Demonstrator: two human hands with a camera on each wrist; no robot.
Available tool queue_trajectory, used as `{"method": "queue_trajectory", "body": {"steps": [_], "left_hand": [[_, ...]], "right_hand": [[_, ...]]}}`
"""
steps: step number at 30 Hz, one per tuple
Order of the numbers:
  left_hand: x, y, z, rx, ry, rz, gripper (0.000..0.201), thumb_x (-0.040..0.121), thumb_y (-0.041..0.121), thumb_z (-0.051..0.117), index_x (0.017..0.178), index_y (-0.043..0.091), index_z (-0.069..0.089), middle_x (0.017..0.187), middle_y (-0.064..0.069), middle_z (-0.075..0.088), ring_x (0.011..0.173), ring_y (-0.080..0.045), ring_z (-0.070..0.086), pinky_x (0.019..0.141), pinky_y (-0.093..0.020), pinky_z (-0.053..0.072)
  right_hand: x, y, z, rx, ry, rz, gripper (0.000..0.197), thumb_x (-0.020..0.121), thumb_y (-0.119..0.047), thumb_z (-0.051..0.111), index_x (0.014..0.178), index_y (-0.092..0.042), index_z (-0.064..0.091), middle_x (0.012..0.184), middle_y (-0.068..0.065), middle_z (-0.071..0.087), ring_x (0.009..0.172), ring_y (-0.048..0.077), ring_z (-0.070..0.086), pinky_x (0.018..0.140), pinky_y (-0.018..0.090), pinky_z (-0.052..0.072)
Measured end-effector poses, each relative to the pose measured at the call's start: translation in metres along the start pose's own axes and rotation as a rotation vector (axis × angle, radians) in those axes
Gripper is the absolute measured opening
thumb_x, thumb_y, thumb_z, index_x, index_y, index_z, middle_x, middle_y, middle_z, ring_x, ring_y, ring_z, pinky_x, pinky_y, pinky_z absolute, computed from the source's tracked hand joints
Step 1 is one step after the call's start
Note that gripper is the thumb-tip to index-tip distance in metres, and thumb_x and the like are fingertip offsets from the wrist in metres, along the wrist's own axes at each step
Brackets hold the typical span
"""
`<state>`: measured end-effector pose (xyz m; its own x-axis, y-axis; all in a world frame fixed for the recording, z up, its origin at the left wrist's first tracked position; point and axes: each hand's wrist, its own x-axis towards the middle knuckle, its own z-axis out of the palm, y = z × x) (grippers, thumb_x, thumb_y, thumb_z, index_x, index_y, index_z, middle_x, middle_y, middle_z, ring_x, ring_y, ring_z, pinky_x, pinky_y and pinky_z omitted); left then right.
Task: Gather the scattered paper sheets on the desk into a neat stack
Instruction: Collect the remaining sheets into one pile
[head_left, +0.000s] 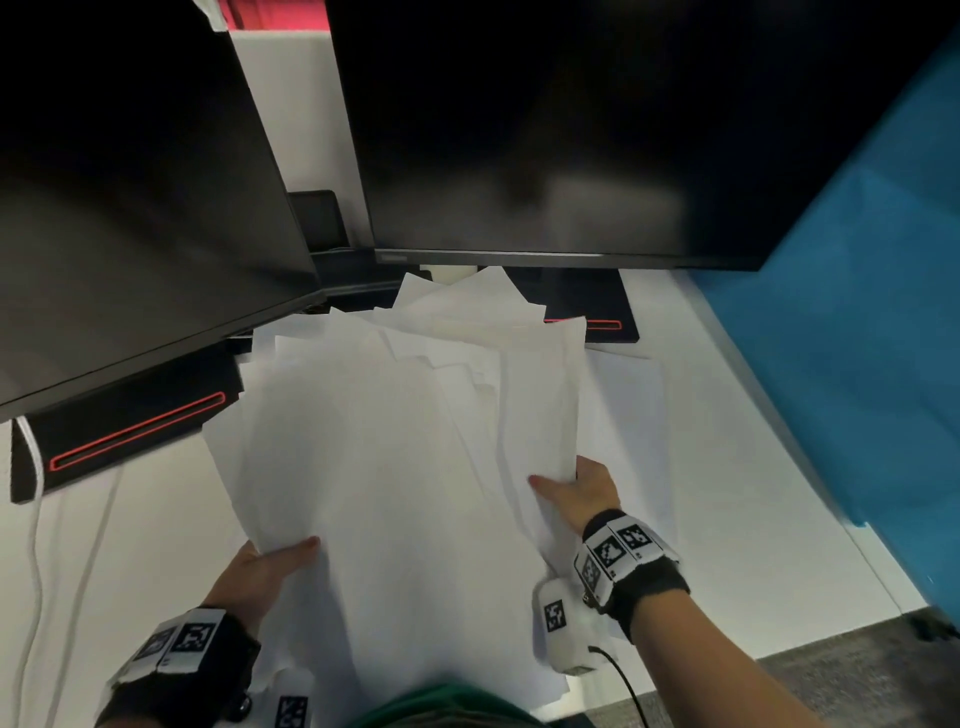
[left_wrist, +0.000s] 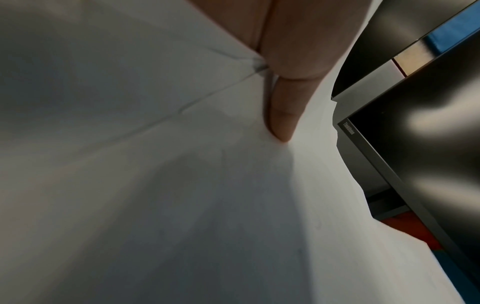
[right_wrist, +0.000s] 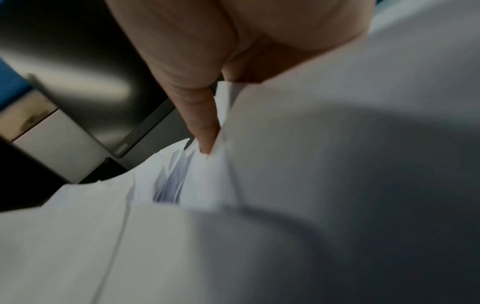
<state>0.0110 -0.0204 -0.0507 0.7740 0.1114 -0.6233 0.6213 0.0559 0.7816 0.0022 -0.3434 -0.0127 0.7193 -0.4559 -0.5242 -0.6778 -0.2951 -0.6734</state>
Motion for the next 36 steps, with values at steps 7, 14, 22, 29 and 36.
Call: {"method": "queue_trajectory", "body": {"steps": [7, 14, 22, 29, 36], "left_hand": [[0.003, -0.003, -0.001, -0.014, 0.004, 0.002, 0.039, 0.063, 0.003, 0.075, 0.099, -0.005, 0.062, 0.078, -0.018, 0.067, 0.084, -0.036, 0.058, 0.091, -0.05, 0.044], [0.007, -0.007, -0.005, 0.004, 0.016, -0.012, 0.041, 0.073, 0.004, 0.071, 0.111, -0.006, 0.06, 0.099, -0.024, 0.064, 0.098, -0.041, 0.058, 0.102, -0.057, 0.039], [0.014, -0.01, -0.005, 0.053, -0.018, 0.005, 0.022, 0.074, 0.001, 0.069, 0.096, 0.003, 0.065, 0.111, -0.031, 0.061, 0.105, -0.045, 0.057, 0.101, -0.061, 0.037], [0.011, -0.008, -0.001, 0.141, 0.062, 0.026, 0.036, 0.08, -0.001, 0.064, 0.114, -0.01, 0.056, 0.111, -0.032, 0.061, 0.105, -0.048, 0.056, 0.099, -0.059, 0.04], [0.002, -0.003, 0.002, 0.167, 0.078, 0.045, 0.037, 0.078, 0.007, 0.069, 0.113, 0.001, 0.058, 0.114, -0.027, 0.063, 0.106, -0.044, 0.058, 0.1, -0.057, 0.041]], "right_hand": [[-0.007, 0.0, 0.002, 0.112, -0.047, -0.004, 0.038, 0.083, -0.012, 0.063, 0.12, -0.005, 0.054, 0.112, 0.01, 0.062, 0.103, 0.028, 0.057, 0.089, 0.031, 0.045], [-0.022, 0.01, -0.036, -0.007, 0.368, -0.209, 0.027, 0.088, -0.005, 0.053, 0.114, 0.0, 0.059, 0.107, 0.023, 0.066, 0.101, 0.037, 0.06, 0.085, 0.031, 0.044], [-0.04, -0.012, -0.067, 0.13, 0.693, -0.537, 0.016, 0.09, -0.001, 0.049, 0.099, 0.004, 0.061, 0.071, 0.008, 0.058, 0.062, 0.022, 0.052, 0.064, 0.028, 0.045], [-0.047, -0.041, -0.079, 0.283, 0.818, -0.689, 0.02, 0.09, 0.003, 0.048, 0.106, 0.007, 0.06, 0.077, -0.001, 0.054, 0.068, 0.008, 0.049, 0.061, 0.004, 0.034], [-0.05, -0.059, -0.077, 0.492, 0.811, -0.832, 0.018, 0.088, 0.005, 0.049, 0.103, 0.006, 0.059, 0.086, -0.028, 0.056, 0.082, -0.024, 0.054, 0.075, 0.0, 0.039]]}}
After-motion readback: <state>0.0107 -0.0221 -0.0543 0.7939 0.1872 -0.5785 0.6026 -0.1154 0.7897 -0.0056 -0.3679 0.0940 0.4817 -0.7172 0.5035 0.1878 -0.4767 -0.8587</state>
